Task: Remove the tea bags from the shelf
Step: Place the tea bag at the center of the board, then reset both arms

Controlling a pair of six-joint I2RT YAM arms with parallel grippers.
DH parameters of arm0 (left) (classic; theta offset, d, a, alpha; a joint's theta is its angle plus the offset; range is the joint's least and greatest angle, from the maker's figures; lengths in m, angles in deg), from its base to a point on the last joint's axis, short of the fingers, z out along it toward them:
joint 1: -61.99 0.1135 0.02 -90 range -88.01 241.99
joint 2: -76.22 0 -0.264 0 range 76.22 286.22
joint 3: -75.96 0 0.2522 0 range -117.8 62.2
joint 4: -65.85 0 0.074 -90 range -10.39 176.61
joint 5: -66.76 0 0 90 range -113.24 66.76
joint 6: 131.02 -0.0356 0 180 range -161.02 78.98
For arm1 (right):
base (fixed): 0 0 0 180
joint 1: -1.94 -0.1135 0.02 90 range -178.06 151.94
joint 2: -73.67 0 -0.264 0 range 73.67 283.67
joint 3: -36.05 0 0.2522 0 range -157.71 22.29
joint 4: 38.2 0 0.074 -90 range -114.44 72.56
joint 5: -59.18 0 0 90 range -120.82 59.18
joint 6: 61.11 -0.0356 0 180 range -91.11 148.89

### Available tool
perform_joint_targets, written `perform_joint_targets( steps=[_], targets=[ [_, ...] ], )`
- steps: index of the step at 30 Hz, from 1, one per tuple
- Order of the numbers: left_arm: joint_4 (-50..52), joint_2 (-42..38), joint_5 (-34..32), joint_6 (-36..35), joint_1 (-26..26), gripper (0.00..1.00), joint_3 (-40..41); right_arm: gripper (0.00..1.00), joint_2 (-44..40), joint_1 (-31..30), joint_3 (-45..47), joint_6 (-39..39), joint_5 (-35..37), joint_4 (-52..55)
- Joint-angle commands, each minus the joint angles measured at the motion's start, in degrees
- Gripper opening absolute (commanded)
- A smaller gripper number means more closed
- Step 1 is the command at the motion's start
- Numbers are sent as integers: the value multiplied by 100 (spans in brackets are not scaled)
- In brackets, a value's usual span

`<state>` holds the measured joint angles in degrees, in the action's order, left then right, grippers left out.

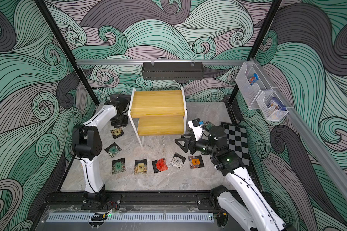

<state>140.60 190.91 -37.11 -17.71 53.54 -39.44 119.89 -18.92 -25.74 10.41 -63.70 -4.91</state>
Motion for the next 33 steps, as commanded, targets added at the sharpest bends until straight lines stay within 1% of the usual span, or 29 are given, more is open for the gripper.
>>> perform_joint_targets(
  steps=[1, 6, 7, 9, 10, 11, 13, 14, 15, 18, 21, 24, 27, 29, 31, 32, 33],
  targets=[
    [-47, -833, 369, -69, -34, 40, 219, 68, 20, 32, -56, 61, 86, -11],
    [-537, -1933, 551, -158, -26, 41, 974, 75, 107, 118, -181, 88, 265, -17],
    [-651, -2146, 569, -190, -17, 44, 1134, 77, 101, 164, -205, 90, 346, -13],
    [-914, -2560, 580, -241, 1, 50, 1472, 85, 71, 277, -264, 96, 587, -11],
    [-1076, -2808, 590, -258, 18, 55, 1664, 90, 67, 369, -299, 97, 713, -12],
    [-1258, -3044, 575, -276, 35, 60, 1867, 99, 98, 478, -359, 112, 825, -11],
    [-1527, -3502, 575, -327, 75, 68, 2190, 99, 238, 734, -532, 68, 1022, -11],
    [-1604, -3668, 562, -328, 104, 81, 2305, 99, 346, 877, -630, 18, 1141, -18],
    [-1629, -3769, 531, -321, 123, 98, 2380, 99, 428, 986, -709, -20, 1321, -11],
    [-1690, -3995, 388, -377, 189, 99, 2602, 99, 833, 1363, -1000, -61, 2168, 253],
    [-1898, -4159, 5, -467, 237, 99, 2850, 99, 1288, 1677, -1223, 152, 2996, 400],
    [-2437, -4327, -290, -497, 401, 99, 3228, 99, 1658, 1719, -1154, 629, 4452, 228],
    [-3280, -4438, -370, -825, 552, 99, 3794, 99, 2005, 1912, -758, 829, 5290, -508],
    [-3613, -4350, -495, -1052, 627, 99, 4064, 99, 2179, 1937, -211, 1015, 5925, -1302],
    [-3931, -4211, -546, -1115, 730, 99, 4352, 99, 2291, 1937, 427, 1071, 6373, -2113],
    [-4161, -4140, -465, -1126, 808, 99, 4540, 99, 2301, 1950, 783, 1128, 6341, -2494],
    [-4366, -4087, -356, -1119, 854, 99, 4701, 99, 2261, 1952, 1130, 1321, 6129, -2886]
  ],
)
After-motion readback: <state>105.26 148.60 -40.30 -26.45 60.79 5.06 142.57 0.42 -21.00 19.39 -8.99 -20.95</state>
